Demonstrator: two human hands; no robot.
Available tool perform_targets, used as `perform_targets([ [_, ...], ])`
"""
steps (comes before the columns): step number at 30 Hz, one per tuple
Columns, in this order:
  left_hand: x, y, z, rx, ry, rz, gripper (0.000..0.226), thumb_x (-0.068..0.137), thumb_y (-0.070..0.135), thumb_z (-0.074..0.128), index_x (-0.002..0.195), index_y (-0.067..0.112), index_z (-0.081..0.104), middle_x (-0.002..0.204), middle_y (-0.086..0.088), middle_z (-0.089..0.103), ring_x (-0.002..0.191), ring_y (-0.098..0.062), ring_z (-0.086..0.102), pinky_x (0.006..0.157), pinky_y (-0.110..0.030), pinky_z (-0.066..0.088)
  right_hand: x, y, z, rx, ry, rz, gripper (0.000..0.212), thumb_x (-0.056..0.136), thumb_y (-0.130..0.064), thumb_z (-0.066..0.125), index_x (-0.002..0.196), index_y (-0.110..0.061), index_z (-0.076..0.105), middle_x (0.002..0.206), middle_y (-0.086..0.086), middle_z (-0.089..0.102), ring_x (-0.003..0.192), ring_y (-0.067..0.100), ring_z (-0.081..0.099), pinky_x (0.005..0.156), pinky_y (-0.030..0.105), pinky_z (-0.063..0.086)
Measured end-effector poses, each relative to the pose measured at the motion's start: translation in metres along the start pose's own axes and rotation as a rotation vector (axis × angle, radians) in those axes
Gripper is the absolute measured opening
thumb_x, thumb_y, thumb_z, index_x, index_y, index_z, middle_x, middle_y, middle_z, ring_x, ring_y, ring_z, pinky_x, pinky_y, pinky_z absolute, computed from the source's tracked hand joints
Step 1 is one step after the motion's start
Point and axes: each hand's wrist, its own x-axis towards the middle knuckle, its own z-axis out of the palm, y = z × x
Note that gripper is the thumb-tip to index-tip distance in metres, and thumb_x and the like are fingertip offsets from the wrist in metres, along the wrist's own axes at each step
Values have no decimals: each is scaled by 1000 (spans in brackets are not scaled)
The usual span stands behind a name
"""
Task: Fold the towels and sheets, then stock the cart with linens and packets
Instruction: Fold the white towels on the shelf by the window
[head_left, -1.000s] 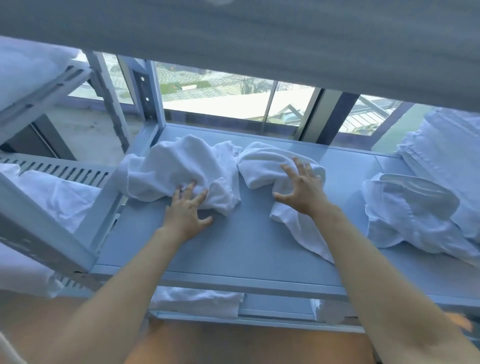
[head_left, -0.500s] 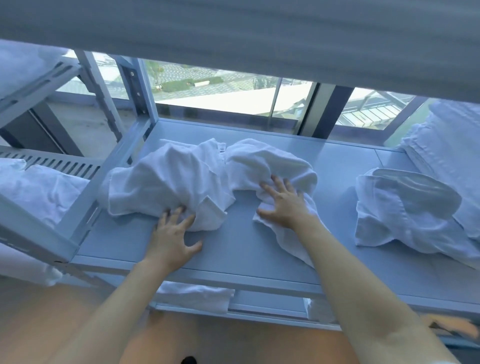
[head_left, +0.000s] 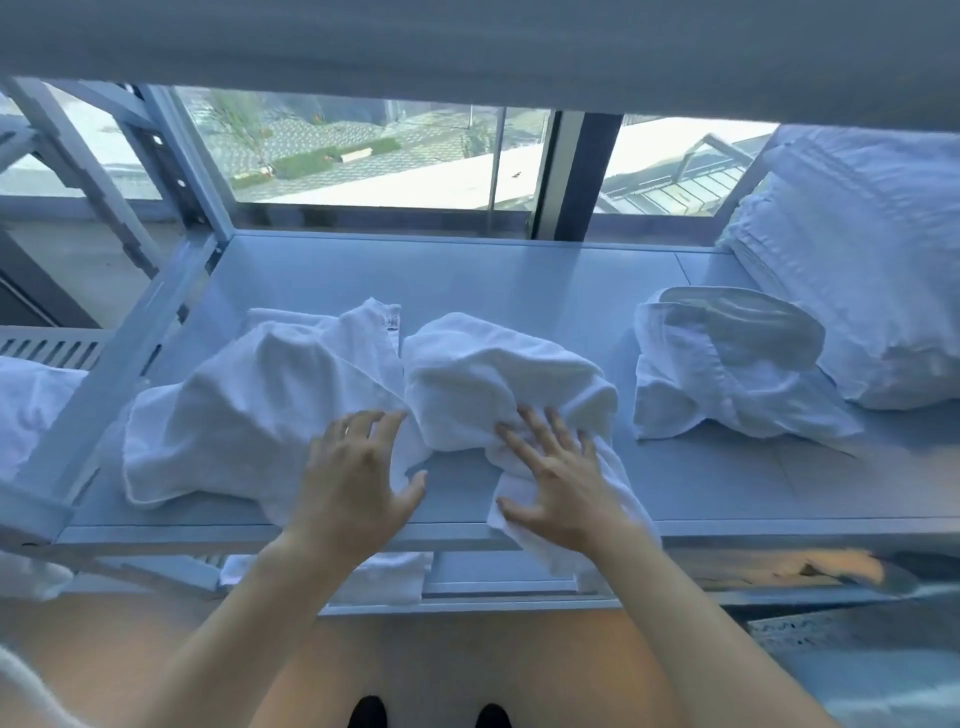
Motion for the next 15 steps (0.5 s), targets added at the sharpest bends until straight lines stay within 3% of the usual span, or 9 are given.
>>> perform_targets([
  [3,34,28,7,-5,-34,168,82,81,53,74,150,20,47,151,-8,46,140,-32,41,108,-49,42,-5,13,-28,85,70,-53,97,77,-72,59,160,-46,16,171,-15,-5,159,23,-5,120,65,21],
  [6,71,44,30,74,-164,226,105,76,72,69,161,35,20,169,-5,11,156,-32,10,117,-55,31,4,35,-58,111,154,-115,116,65,-75,73,161,-42,18,172,-12,-5,159,22,-6,121,64,21],
  [9,104,54,54,105,-325,192,126,63,87,66,159,49,-8,170,4,-17,157,-32,-14,118,-66,20,19,58,-75,130,5,-51,144,46,-73,86,161,-49,2,169,-17,-19,158,21,-15,124,62,11],
  [13,108,65,88,83,-510,144,137,49,96,63,158,51,-6,167,10,-28,154,-26,-28,117,-72,9,34,78,-67,92,-175,17,155,41,-65,93,159,-52,-6,168,-14,-25,157,19,-19,126,57,3],
  [15,99,68,102,100,-524,149,141,44,99,60,157,50,-9,166,9,-29,151,-25,-33,116,-72,5,35,85,-59,128,-188,21,151,43,-68,91,160,-50,-3,169,-14,-18,158,16,-12,127,54,8],
])
